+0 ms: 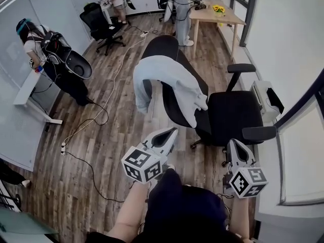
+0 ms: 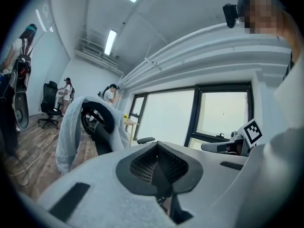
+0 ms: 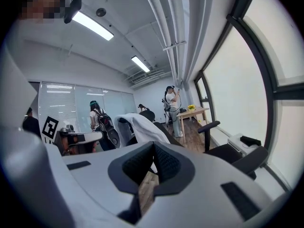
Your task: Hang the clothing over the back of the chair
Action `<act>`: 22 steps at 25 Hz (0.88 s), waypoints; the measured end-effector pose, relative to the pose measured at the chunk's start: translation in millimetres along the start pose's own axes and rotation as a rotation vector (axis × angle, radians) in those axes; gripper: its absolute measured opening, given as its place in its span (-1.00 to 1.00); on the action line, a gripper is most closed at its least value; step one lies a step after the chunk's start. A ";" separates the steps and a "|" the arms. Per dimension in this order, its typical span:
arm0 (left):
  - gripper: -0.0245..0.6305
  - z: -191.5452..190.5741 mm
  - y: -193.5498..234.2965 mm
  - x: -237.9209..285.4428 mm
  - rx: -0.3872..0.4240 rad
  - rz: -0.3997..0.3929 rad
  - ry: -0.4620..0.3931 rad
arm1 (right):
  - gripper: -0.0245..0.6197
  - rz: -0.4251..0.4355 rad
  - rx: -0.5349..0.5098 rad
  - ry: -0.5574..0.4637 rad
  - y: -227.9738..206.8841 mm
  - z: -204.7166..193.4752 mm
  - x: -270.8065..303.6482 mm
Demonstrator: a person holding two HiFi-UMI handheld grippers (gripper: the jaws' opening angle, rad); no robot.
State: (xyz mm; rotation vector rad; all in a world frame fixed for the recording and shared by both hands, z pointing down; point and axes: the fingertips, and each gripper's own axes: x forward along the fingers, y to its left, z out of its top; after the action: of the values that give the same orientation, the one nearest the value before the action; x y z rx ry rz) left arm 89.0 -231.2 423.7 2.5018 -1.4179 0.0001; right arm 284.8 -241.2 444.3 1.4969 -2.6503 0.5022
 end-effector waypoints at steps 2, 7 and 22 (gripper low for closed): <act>-0.90 -4.9 -2.6 -0.3 0.033 0.015 0.014 | -0.92 -0.004 -0.001 0.013 -2.6 -5.6 -2.1; -0.91 -13.1 -4.7 -1.8 0.048 0.033 0.029 | -0.92 0.017 -0.018 0.056 1.7 -17.7 -2.6; -0.90 -20.1 1.5 -0.1 0.069 0.102 0.044 | -0.92 0.054 -0.031 0.074 9.5 -18.1 13.3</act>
State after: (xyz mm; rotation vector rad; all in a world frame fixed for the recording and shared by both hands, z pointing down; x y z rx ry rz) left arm 90.3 -227.2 443.4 2.4640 -1.5509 0.1249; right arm 267.8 -242.1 461.7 1.3740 -2.6355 0.5070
